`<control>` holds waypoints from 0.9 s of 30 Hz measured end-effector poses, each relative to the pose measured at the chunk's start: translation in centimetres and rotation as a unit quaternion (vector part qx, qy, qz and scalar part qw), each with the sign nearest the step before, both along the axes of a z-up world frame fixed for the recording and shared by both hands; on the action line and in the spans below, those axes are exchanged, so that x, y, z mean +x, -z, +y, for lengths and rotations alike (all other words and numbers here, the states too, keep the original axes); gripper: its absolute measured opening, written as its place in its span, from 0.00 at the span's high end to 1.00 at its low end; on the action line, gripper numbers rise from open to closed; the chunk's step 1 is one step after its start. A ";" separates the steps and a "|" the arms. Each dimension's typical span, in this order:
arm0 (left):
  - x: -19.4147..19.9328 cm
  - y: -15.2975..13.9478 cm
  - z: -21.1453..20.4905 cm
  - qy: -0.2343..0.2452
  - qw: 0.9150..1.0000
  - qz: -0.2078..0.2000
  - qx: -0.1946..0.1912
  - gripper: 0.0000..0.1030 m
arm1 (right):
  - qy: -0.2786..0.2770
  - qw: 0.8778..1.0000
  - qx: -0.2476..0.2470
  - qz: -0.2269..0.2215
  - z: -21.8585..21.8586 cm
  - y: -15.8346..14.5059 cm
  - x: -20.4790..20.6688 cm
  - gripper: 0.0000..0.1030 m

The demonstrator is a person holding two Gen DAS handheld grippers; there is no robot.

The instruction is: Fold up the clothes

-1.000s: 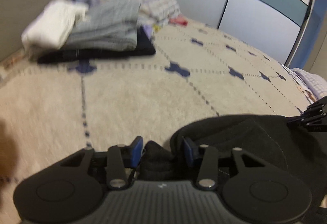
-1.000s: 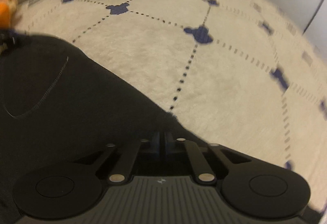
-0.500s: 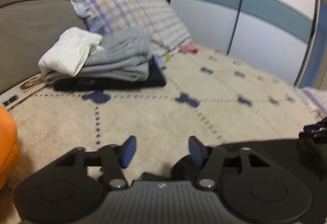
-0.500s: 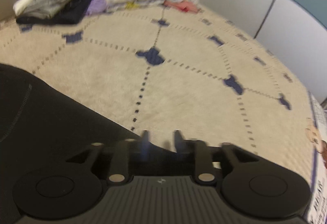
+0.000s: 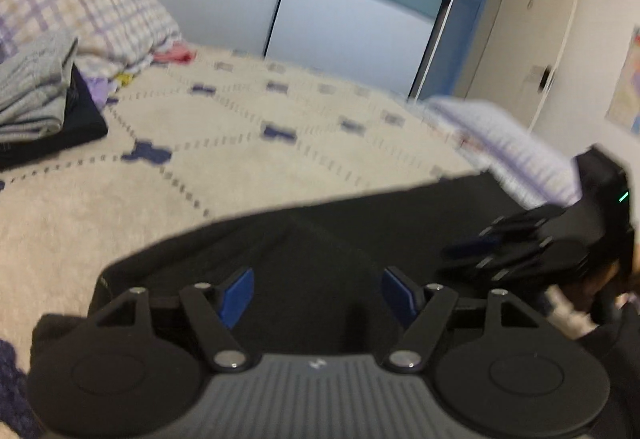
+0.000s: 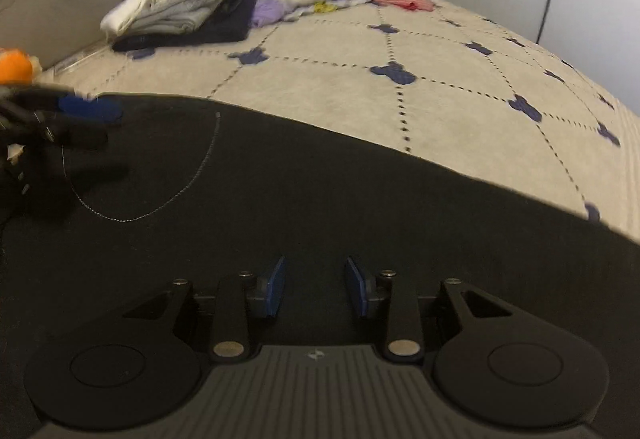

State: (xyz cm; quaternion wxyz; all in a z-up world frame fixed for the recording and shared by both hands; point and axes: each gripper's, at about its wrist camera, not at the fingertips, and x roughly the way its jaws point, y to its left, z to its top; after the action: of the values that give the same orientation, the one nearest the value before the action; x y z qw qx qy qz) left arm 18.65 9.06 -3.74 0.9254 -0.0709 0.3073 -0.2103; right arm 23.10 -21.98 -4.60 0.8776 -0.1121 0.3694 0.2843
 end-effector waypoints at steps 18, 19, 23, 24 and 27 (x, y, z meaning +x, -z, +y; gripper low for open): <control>-0.2 0.5 -1.5 0.020 0.999 -0.012 0.029 0.22 | 0.176 0.983 -0.021 -0.044 -8.8 -0.8 -2.4 0.62; -0.2 0.5 -1.6 0.022 0.999 -0.013 0.031 0.21 | 0.171 0.984 -0.022 -0.043 -8.1 -0.6 -1.7 0.62; -0.2 0.6 -1.9 0.024 0.999 -0.013 0.037 0.21 | 0.170 0.985 -0.032 -0.022 -6.5 0.7 2.0 0.57; -0.2 0.6 -1.9 0.023 0.999 -0.012 0.037 0.21 | 0.178 0.983 -0.029 -0.025 -6.6 0.9 2.9 0.53; -0.1 0.7 -2.0 0.022 0.999 -0.011 0.036 0.20 | 0.248 0.968 -0.016 -0.034 -7.8 0.3 4.5 0.52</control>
State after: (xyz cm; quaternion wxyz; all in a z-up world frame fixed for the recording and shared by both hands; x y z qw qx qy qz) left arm 18.58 7.10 -4.44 0.9260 -0.0284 0.3058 -0.2197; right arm 27.56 -29.82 -4.95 0.9309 -0.0411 0.3598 0.0474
